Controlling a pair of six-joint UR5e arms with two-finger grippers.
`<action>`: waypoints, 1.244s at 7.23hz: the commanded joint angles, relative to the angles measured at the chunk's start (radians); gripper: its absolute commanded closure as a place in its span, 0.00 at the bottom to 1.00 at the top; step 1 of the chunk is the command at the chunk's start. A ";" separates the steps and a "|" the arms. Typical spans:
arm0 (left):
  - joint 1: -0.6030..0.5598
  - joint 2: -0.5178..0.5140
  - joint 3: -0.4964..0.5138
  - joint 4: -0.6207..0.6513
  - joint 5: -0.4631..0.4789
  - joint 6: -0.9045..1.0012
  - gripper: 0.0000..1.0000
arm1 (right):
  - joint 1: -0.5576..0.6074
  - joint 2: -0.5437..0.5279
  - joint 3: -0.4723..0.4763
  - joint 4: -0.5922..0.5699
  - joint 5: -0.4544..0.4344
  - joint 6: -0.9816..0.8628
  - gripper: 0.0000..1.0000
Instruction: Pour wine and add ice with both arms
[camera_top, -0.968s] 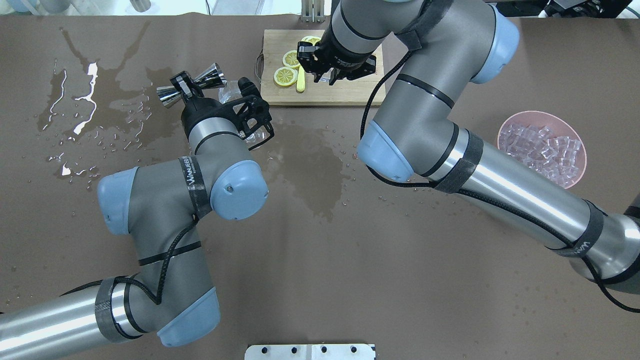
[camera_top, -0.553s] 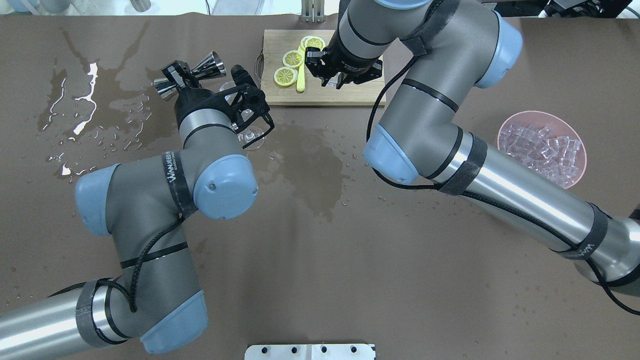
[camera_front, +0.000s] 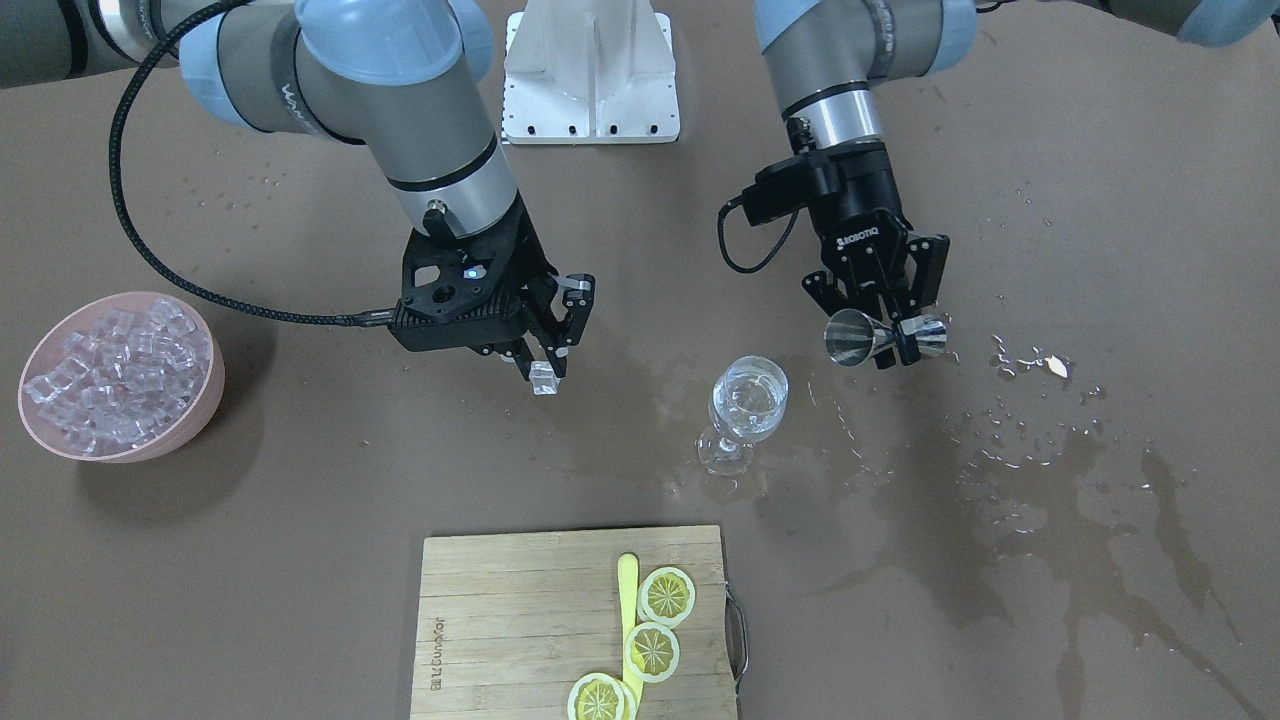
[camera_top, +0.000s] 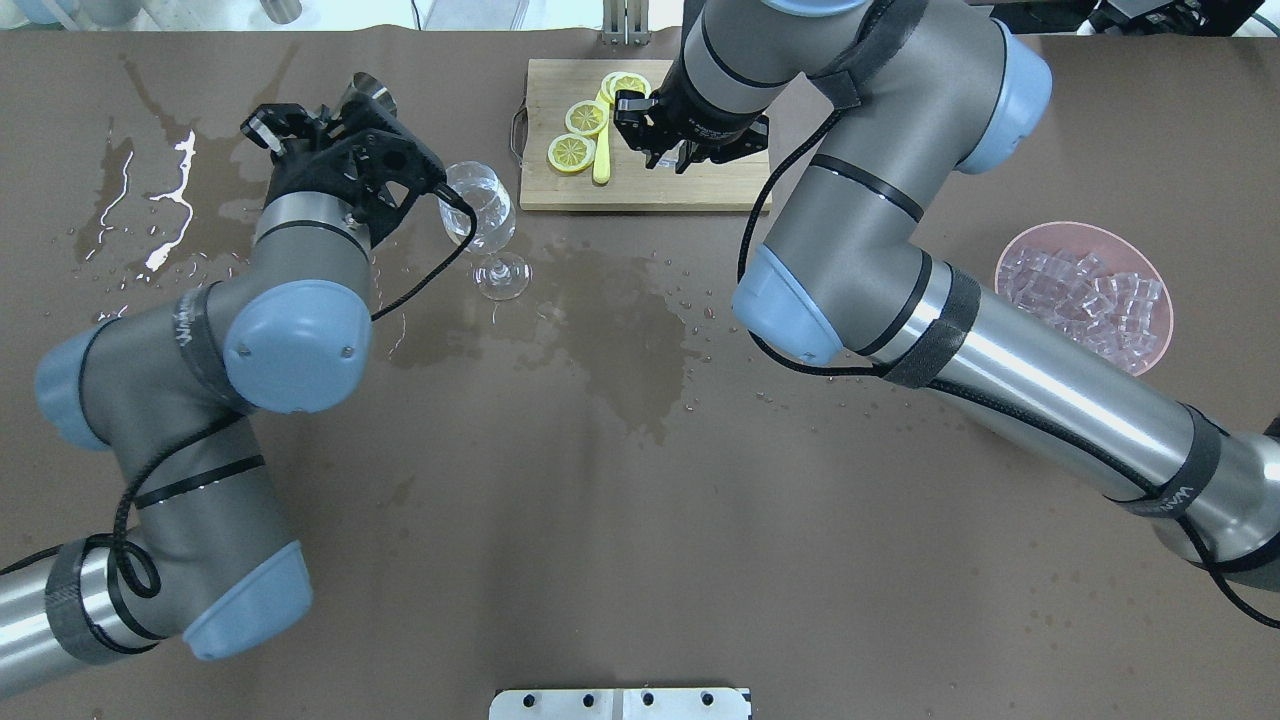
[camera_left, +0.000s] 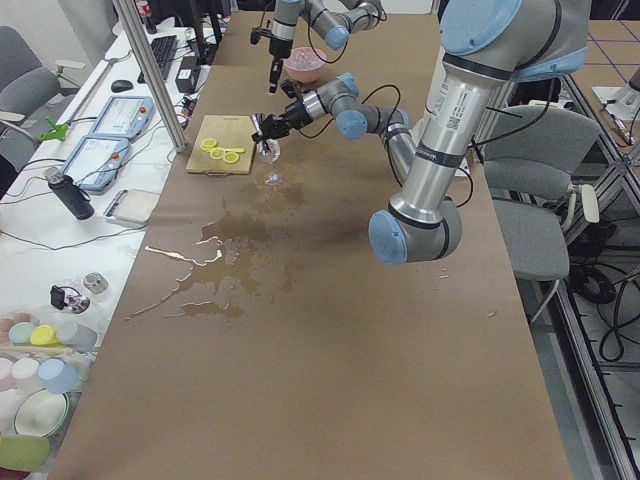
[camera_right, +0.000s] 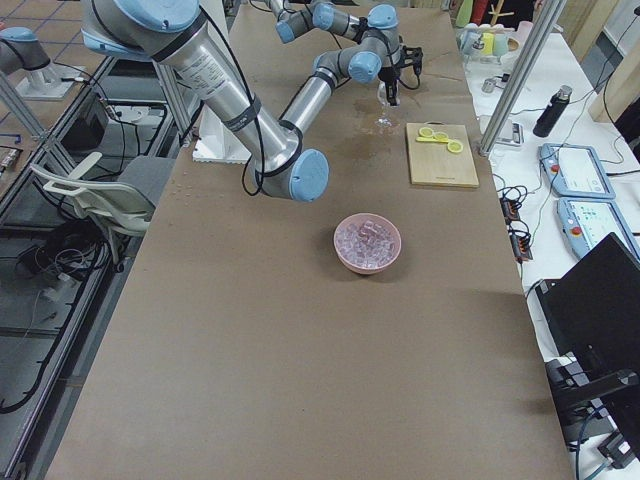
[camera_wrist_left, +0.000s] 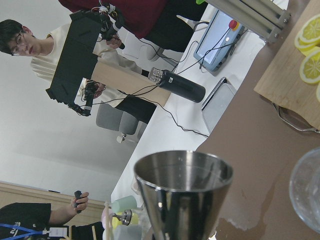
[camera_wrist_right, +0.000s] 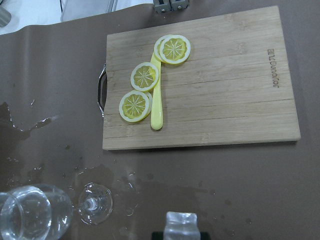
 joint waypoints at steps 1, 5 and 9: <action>-0.129 0.125 0.014 -0.273 -0.213 -0.047 0.84 | 0.006 0.001 -0.014 0.011 0.000 0.002 1.00; -0.572 0.169 0.189 -0.372 -0.851 -0.096 0.84 | -0.033 0.143 -0.109 0.011 -0.050 0.076 1.00; -0.697 0.239 0.575 -0.914 -0.955 -0.211 0.84 | -0.132 0.250 -0.252 0.078 -0.167 0.121 1.00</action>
